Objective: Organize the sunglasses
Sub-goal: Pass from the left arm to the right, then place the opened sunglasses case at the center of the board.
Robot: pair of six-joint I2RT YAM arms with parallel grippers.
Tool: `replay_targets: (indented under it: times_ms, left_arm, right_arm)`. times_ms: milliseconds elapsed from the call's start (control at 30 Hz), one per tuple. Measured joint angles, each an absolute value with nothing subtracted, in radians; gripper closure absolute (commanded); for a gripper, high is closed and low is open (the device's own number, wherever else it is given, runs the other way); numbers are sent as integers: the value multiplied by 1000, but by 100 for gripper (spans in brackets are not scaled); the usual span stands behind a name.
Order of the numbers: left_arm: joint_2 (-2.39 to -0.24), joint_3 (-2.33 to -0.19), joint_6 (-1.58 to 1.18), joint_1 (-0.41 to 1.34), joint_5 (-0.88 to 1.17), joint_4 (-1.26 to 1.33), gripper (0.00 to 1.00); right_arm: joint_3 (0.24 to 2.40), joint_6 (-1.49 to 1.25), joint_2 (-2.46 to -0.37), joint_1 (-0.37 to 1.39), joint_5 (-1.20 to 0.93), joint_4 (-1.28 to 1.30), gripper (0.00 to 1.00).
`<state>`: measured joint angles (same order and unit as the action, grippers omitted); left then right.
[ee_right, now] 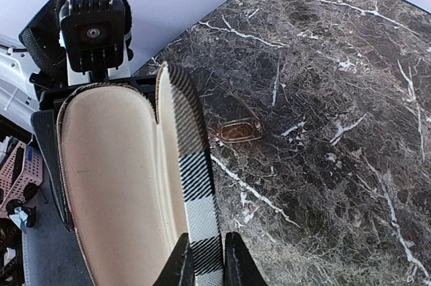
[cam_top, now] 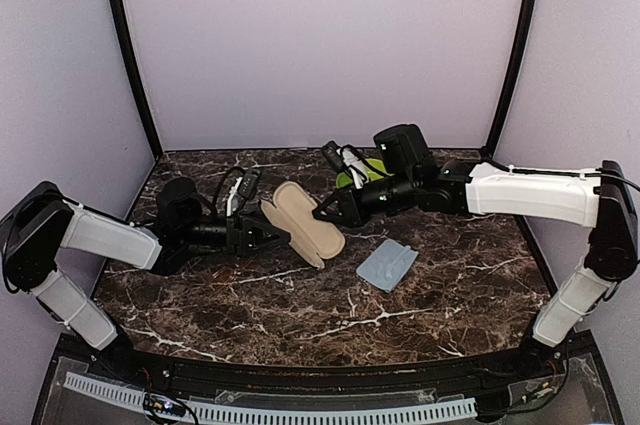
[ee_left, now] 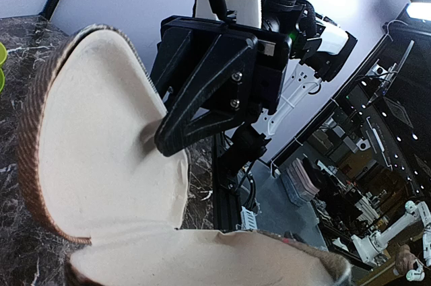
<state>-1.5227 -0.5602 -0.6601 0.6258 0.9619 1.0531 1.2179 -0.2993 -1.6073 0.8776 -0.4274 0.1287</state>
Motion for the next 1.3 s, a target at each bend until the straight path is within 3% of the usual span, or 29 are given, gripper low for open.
replay_targets:
  times_ms: [200,400,533,867,1300]
  left_arm:
    - [-1524,-561,-678,626,966,1056,84]
    - [-1531,-561,-691,626,966,1064,46]
    - [-1540,-564,-702,626,966,1070,29]
    - [-1544,-567,-692,627,946,1067,13]
    - [-1420,-555,-577,627,832,880,12]
  right_arm:
    - [1218,-273,-1608,878,-420,137,89]
    - [1235,-253,-1608,883,-389,171,91]
    - [1250,-233,-1608,888,-350,202,92]
    - [1251,-231,-1594,875,-281,263,94]
    - [1332,-192,-1594,848,-65,398,92]
